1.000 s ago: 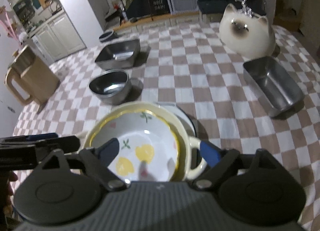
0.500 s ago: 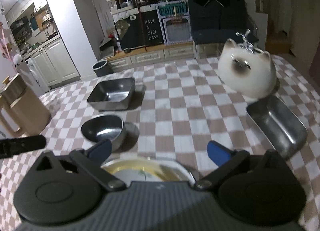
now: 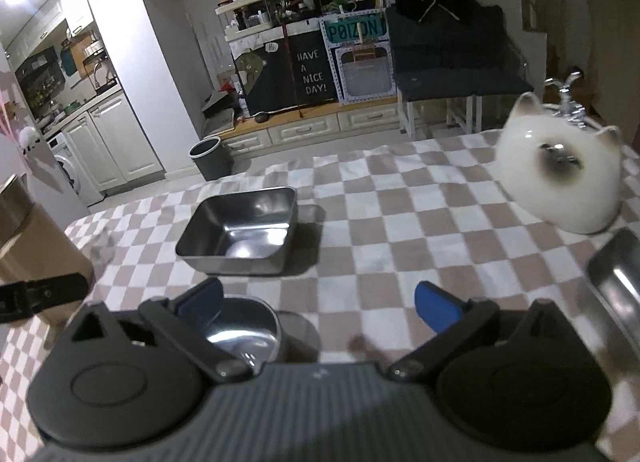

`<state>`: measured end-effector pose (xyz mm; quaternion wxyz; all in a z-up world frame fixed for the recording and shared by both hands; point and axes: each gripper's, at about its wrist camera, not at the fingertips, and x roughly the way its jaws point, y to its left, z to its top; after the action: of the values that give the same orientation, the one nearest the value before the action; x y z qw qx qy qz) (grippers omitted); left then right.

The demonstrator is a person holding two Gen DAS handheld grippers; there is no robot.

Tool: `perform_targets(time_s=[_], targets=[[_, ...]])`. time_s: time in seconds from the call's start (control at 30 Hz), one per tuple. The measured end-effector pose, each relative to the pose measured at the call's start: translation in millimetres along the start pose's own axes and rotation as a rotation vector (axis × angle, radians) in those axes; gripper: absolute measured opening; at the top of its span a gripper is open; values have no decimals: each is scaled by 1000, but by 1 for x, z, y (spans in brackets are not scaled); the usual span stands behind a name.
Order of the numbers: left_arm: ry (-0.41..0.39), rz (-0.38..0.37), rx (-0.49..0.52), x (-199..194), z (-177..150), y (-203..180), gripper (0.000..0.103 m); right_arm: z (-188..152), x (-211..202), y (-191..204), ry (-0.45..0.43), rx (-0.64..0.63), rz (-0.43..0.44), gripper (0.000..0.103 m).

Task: Organize plates and bowls
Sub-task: 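Move both grippers to the rim of a rectangular steel tray, then close both grippers on the steel tray rim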

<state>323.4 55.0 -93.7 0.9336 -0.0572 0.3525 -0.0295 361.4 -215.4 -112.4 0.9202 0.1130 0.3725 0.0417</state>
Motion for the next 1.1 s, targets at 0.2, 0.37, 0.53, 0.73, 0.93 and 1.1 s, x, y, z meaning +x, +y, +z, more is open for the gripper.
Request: perform_targets(time_s=[0.2,0.37,0.53,0.73,0.93,1.1], targets=[[2,-66,-14,31,16,1,103,15,32,3,57,96,46,99],[35,-135,-25,62,30,-8,91,33,61,-9,97,221,110,75],[80,-152,-14,92,41,-13,77,41,83,-16,86,289,167,56],[136,-170,-39,123,45,-9,54,41,107,-12,105,322,189,39],[170,-188,-41,142,42,-8,41,38,124,-11,111,319,171,30],[182,-168,-9,148,41,-11,10,37,126,-5,111,266,161,21]])
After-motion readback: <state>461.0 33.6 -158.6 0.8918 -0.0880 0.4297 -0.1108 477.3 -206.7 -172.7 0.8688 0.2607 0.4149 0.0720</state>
